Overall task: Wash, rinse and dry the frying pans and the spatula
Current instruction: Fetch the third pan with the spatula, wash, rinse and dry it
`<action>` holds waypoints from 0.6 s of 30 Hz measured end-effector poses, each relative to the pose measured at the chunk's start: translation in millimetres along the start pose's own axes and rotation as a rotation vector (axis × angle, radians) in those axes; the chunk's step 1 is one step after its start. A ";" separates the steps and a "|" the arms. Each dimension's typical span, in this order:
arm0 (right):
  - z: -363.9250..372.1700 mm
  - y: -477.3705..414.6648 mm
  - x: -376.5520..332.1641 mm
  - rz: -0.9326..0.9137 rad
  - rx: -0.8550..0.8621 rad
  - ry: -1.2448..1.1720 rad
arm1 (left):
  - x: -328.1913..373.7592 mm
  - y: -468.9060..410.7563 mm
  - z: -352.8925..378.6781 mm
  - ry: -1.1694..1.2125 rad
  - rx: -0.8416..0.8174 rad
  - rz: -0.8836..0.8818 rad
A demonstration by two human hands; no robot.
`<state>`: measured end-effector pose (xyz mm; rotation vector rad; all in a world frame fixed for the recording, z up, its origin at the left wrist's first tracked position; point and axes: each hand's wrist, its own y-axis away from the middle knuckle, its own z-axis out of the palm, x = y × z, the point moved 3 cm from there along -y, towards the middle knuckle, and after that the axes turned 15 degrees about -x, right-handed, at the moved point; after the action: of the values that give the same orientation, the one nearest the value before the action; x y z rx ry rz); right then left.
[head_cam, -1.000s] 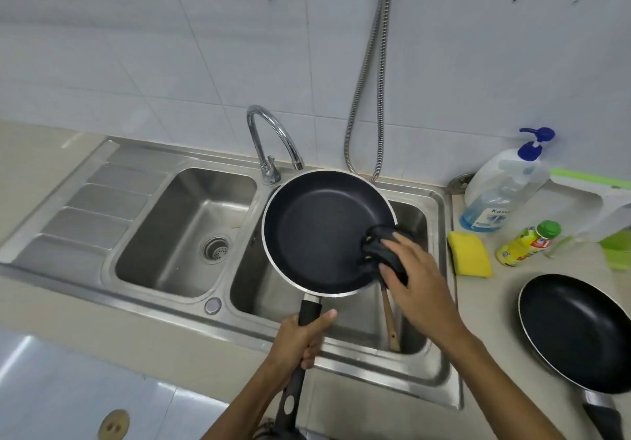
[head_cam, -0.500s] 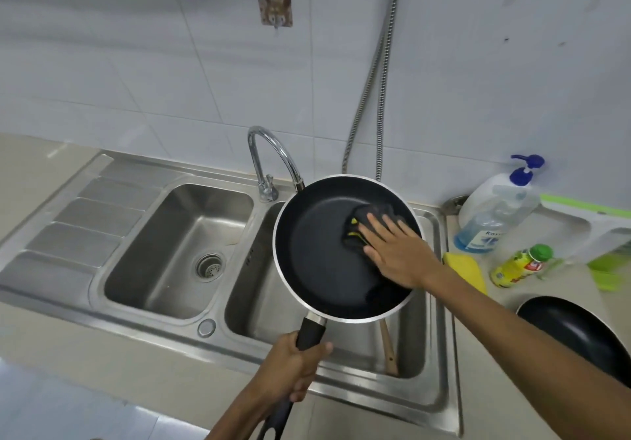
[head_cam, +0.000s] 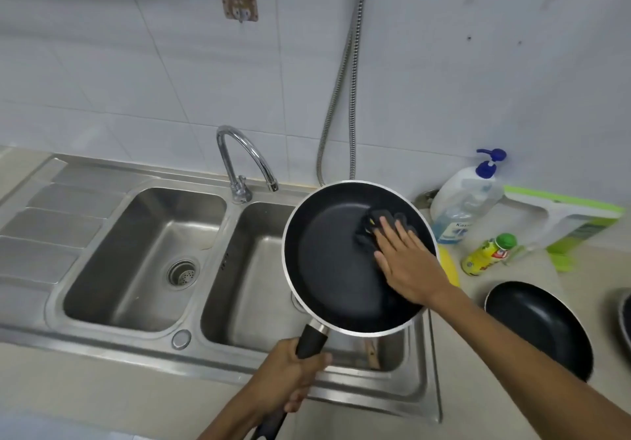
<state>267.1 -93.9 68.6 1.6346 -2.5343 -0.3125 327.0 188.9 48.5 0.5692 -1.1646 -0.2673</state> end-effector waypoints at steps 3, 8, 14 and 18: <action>15.6 65.8 -64.6 -0.228 0.020 0.026 | 5.9 -2.3 0.1 -0.095 0.016 -0.005; -11.6 -20.9 -116.0 -0.098 0.008 -0.243 | 13.8 -5.1 23.7 -0.159 -0.013 0.003; -7.6 -19.6 6.4 0.154 0.031 -0.006 | 14.5 1.1 2.4 -0.028 0.052 0.038; 23.0 63.0 -84.5 -0.127 -0.257 -0.386 | 17.9 0.7 -7.5 -0.184 0.104 0.028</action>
<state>241.5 10.7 62.4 1.7747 -2.5033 -1.0102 340.7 183.0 61.0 0.6290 -1.3691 -0.2397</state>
